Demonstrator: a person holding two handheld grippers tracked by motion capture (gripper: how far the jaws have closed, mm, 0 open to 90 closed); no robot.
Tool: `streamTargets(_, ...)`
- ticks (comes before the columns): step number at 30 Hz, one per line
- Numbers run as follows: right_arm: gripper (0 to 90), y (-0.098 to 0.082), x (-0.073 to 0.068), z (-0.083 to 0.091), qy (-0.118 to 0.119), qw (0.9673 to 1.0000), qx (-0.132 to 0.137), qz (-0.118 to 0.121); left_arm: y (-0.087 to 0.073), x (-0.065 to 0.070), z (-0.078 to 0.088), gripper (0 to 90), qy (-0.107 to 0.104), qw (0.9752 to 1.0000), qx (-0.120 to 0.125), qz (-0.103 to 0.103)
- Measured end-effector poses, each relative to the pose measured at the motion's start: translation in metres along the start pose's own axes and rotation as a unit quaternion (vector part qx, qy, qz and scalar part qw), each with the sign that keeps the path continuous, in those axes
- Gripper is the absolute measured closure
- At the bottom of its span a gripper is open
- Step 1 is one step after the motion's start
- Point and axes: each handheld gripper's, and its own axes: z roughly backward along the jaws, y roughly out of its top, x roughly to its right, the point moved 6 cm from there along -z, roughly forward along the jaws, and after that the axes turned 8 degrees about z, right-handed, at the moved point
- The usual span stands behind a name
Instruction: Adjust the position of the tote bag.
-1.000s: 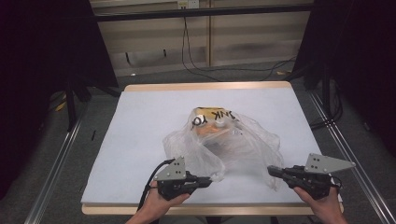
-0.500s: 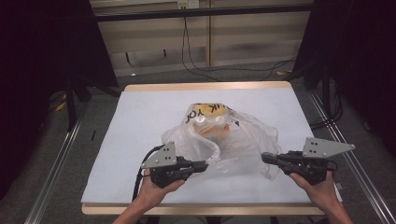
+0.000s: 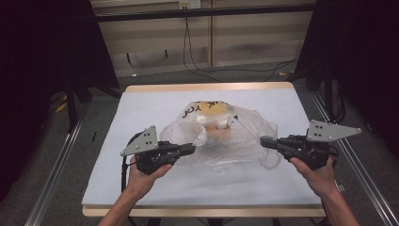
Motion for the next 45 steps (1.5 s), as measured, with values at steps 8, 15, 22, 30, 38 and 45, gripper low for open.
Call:
streamTargets(8,90.0,0.025,0.018,0.007,-0.015,0.9995,0.029,0.0,0.039,-0.007,0.024,90.0,0.001,0.9983,0.059,0.003)
streamTargets(15,90.0,0.045,0.037,0.008,-0.029,0.9985,0.046,-0.005,0.057,-0.021,0.043,90.0,0.03,0.9968,0.074,-0.003)
streamTargets(22,90.0,0.065,0.052,0.009,-0.044,0.9966,0.068,-0.01,0.075,-0.031,0.053,90.0,0.047,0.9939,0.1,-0.005)
streamTargets(30,90.0,0.101,0.07,0.005,-0.062,0.9952,0.076,0.004,0.093,-0.039,0.07,90.0,0.07,0.9913,0.111,-0.015)
streamTargets(38,90.0,0.126,0.085,-0.002,-0.075,0.9938,0.081,0.011,0.11,-0.045,0.087,90.0,0.091,0.9871,0.13,-0.022)
streamTargets(45,90.0,0.128,0.098,-0.01,-0.094,0.9923,0.08,0.0,0.118,-0.068,0.101,90.0,0.128,0.9813,0.143,-0.002)
